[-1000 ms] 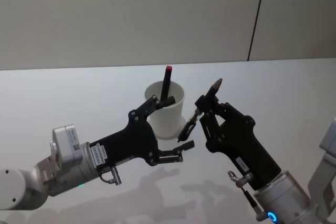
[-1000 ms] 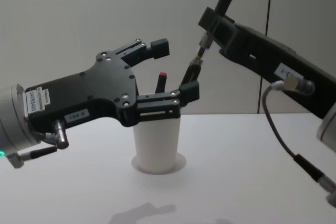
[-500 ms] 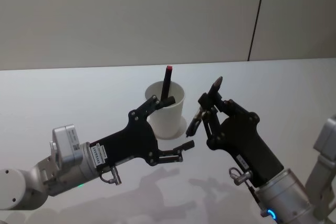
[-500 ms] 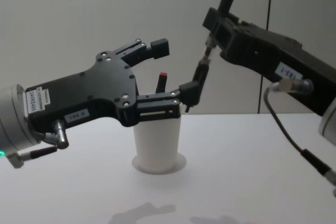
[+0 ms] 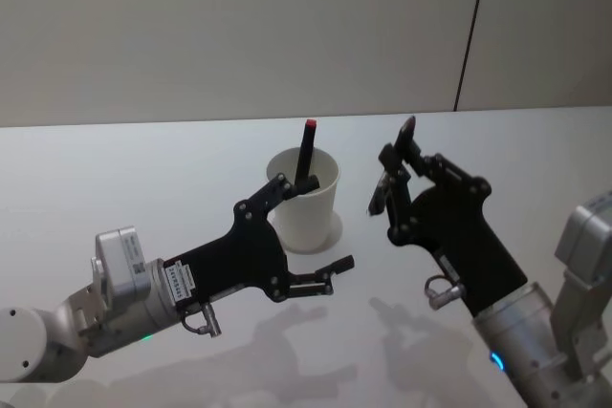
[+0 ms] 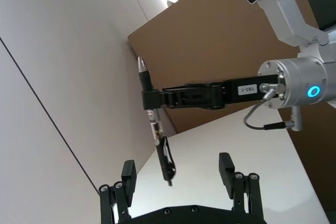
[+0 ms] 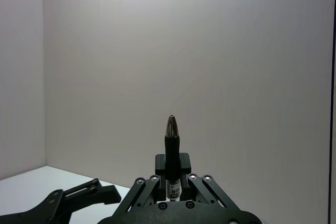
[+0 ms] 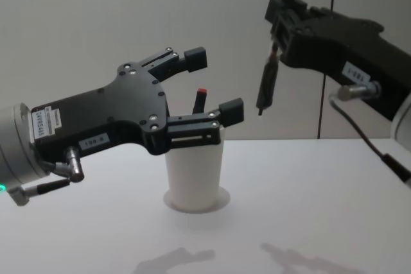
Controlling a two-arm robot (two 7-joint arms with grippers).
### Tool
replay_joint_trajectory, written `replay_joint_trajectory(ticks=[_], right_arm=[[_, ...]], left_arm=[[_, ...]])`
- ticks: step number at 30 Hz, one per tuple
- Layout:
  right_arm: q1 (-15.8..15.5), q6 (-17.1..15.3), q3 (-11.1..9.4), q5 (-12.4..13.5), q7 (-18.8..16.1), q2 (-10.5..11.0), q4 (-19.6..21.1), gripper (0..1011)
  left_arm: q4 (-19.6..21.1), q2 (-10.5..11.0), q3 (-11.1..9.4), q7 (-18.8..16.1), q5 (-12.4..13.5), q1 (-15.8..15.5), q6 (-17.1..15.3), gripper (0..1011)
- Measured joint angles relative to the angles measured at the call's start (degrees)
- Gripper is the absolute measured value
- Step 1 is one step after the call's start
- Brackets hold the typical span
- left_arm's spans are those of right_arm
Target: Place the pen into the pen holder.
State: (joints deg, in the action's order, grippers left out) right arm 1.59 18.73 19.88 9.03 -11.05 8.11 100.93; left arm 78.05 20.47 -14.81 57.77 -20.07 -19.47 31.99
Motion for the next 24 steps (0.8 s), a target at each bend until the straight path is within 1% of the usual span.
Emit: replay_joint_trajectory(ticks=[4,7,16,24], right_arm=[[1.4,1.1,-0.4,-2.0,0.2,-0.4,-1.2,145],[2.3,1.7,-0.6,-2.9,0.1,-0.8,-2.1,145],[5.6,3.3,-0.8,-4.5,-1.6,-2.3,-5.6,145],[8.2,4.2,-0.8,-5.2,-3.0,-3.7,-8.8,145]], left_arm=[[0.0,0.0,0.0,0.0,0.0,0.0,0.0,1004],[0.0,0.0,0.0,0.0,0.0,0.0,0.0,1004],[0.0,0.0,0.0,0.0,0.0,0.0,0.0,1004],[0.0,0.0,0.0,0.0,0.0,0.0,0.0,1004]])
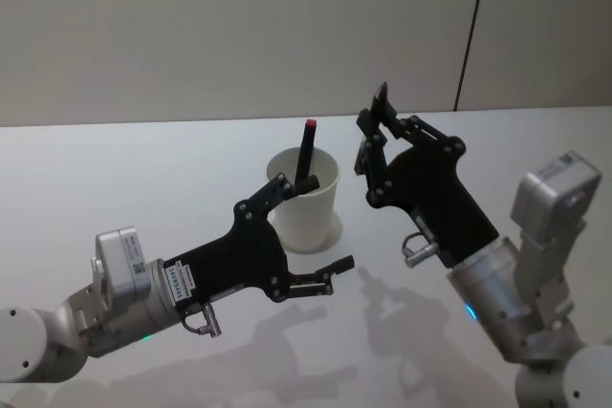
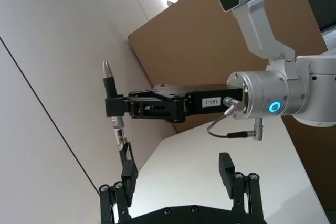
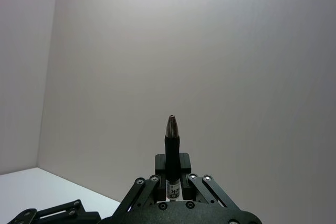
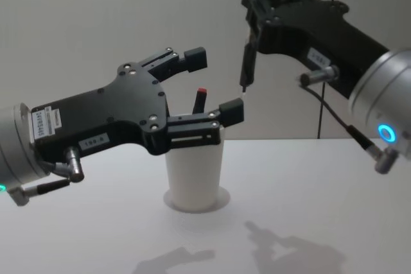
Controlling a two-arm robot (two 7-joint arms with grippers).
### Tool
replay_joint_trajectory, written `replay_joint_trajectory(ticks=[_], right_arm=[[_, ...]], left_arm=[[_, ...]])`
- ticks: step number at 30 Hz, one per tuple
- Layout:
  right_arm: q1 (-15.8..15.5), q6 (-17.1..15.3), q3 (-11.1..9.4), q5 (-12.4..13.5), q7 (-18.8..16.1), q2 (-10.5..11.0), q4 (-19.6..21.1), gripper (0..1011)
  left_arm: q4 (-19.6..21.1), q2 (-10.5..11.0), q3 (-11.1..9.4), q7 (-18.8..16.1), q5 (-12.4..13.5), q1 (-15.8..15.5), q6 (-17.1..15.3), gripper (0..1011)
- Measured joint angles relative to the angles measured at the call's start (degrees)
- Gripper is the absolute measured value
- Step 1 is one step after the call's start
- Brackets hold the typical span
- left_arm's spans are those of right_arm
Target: Place the pen into the pen holder.
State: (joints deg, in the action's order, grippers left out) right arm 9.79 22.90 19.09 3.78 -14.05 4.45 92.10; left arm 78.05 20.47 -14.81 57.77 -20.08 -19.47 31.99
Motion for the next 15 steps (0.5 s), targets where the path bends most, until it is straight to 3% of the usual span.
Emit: replay_joint_trajectory(ticks=[15], right_arm=[[4.8,1.0,-0.4,-1.0,-1.8,-2.0,-6.4,145]], left_arm=[[0.0,0.0,0.0,0.0,0.0,0.0,0.0,1004]])
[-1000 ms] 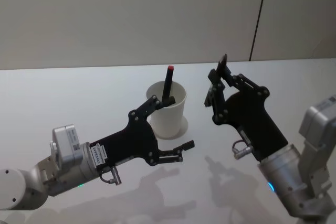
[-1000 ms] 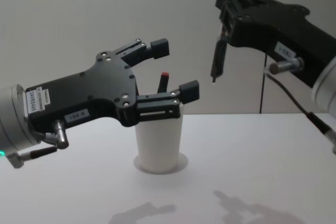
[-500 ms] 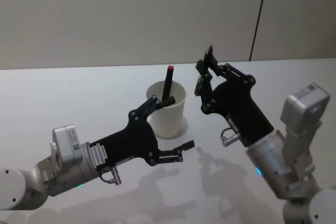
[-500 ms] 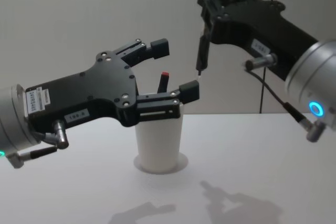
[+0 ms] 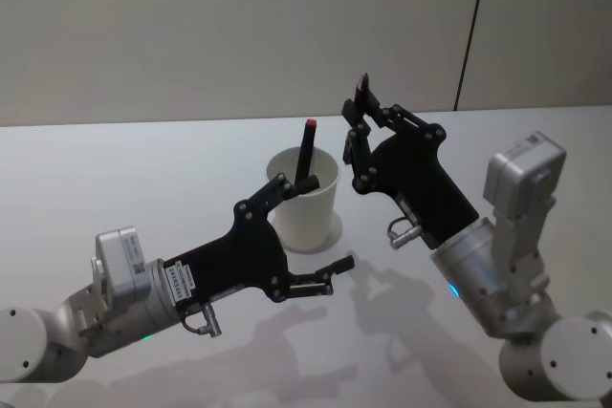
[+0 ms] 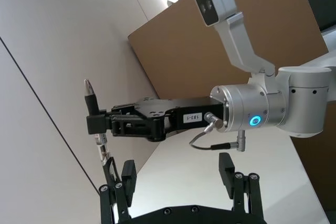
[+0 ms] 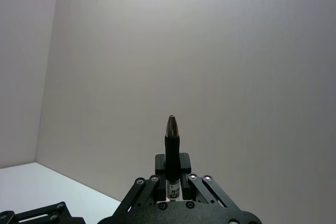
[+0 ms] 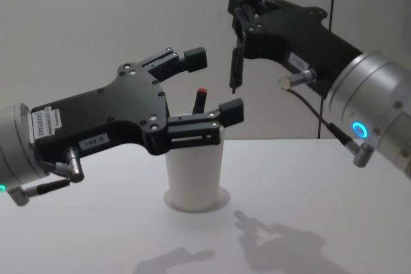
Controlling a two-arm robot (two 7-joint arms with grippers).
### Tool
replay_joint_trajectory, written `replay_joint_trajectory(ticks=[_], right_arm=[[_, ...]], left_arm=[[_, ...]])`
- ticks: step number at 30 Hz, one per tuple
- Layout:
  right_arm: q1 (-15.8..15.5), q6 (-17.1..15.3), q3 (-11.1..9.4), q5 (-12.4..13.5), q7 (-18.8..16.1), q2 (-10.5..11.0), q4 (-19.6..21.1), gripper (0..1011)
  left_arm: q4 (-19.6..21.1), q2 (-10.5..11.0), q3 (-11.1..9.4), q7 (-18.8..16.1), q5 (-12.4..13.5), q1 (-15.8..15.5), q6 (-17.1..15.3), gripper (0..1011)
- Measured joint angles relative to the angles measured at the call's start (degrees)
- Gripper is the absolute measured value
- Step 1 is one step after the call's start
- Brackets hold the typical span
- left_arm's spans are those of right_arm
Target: Place the pen into the pen holder.
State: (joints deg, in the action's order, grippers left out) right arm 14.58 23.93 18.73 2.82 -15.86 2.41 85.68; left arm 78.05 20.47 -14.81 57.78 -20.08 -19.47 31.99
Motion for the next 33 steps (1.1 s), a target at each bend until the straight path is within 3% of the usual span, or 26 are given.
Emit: replay_joint_trajectory(ticks=[33], right_arm=[[6.3,4.8,0.8,-2.9,0.9,-3.7,-13.2,145]], left_arm=[[0.0,0.0,0.0,0.0,0.0,0.0,0.0,1004]])
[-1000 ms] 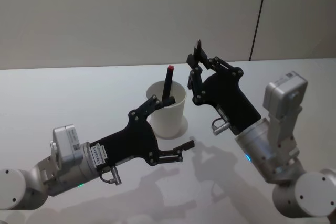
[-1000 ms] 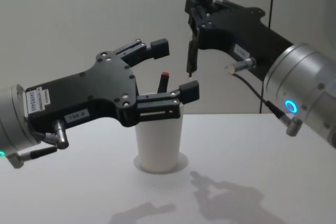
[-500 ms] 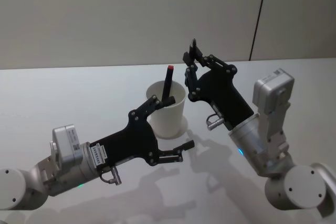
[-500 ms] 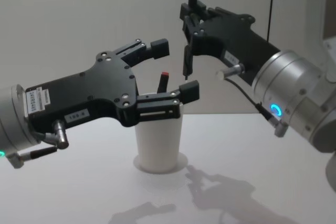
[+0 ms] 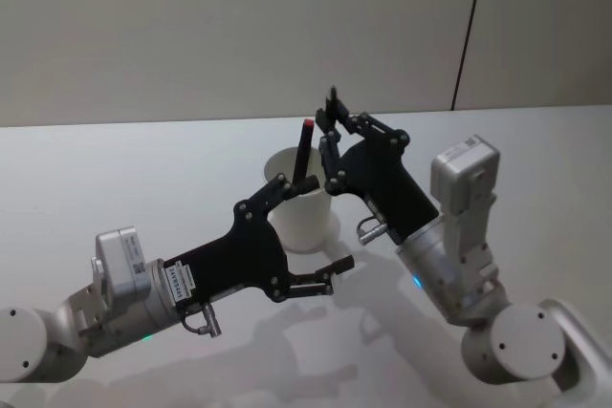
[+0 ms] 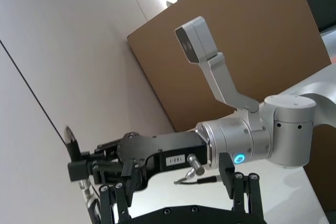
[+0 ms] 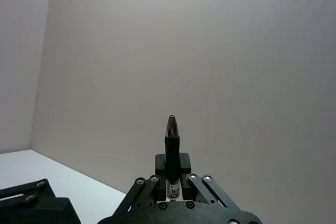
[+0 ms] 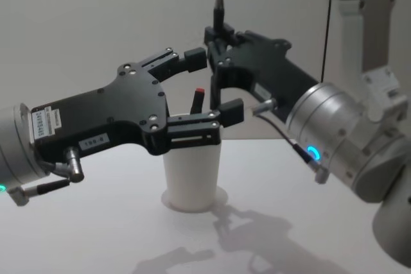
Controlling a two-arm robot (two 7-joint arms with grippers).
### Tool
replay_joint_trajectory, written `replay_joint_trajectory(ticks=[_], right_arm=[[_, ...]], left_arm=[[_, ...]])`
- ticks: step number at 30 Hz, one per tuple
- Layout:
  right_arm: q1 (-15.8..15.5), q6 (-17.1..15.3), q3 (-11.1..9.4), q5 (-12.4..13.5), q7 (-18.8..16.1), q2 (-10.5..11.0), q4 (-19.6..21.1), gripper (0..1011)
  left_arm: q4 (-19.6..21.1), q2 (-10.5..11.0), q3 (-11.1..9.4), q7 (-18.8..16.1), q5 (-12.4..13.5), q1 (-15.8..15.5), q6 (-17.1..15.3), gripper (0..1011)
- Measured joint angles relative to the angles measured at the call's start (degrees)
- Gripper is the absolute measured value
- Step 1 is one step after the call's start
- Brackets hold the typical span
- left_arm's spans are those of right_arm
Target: Place the pen into the pen holder.
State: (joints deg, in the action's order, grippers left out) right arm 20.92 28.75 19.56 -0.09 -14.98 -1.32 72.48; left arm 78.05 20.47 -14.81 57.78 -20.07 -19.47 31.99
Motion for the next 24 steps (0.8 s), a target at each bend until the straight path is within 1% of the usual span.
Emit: replay_joint_trajectory(ticks=[10,11,13,15,16,17,18,19,23,24], right_arm=[[1.5,0.6,0.5,0.0,-0.6,-1.1,-3.6,153],[1.8,0.7,0.6,0.0,-0.7,-1.3,-4.1,193],[1.9,0.9,0.6,0.1,-0.8,-1.4,-4.5,231],[2.2,1.1,0.7,0.2,-0.9,-1.5,-5.0,305],[2.4,1.3,0.7,0.3,-1.0,-1.6,-5.3,317],[2.4,1.3,0.7,0.3,-1.0,-1.6,-5.3,371],[2.5,1.4,0.7,0.3,-1.1,-1.7,-5.6,371],[2.6,1.5,0.7,0.4,-1.1,-1.8,-5.8,419],[2.9,1.9,0.8,0.6,-1.3,-1.9,-6.3,539],[3.0,2.0,0.8,0.7,-1.3,-2.0,-6.5,599]], left_arm=[[0.0,0.0,0.0,0.0,0.0,0.0,0.0,1004],[0.0,0.0,0.0,0.0,0.0,0.0,0.0,1004],[0.0,0.0,0.0,0.0,0.0,0.0,0.0,1004],[0.0,0.0,0.0,0.0,0.0,0.0,0.0,1004],[0.0,0.0,0.0,0.0,0.0,0.0,0.0,1004],[0.0,0.0,0.0,0.0,0.0,0.0,0.0,1004],[0.0,0.0,0.0,0.0,0.0,0.0,0.0,1004],[0.0,0.0,0.0,0.0,0.0,0.0,0.0,1004],[0.0,0.0,0.0,0.0,0.0,0.0,0.0,1004],[0.0,0.0,0.0,0.0,0.0,0.0,0.0,1004]])
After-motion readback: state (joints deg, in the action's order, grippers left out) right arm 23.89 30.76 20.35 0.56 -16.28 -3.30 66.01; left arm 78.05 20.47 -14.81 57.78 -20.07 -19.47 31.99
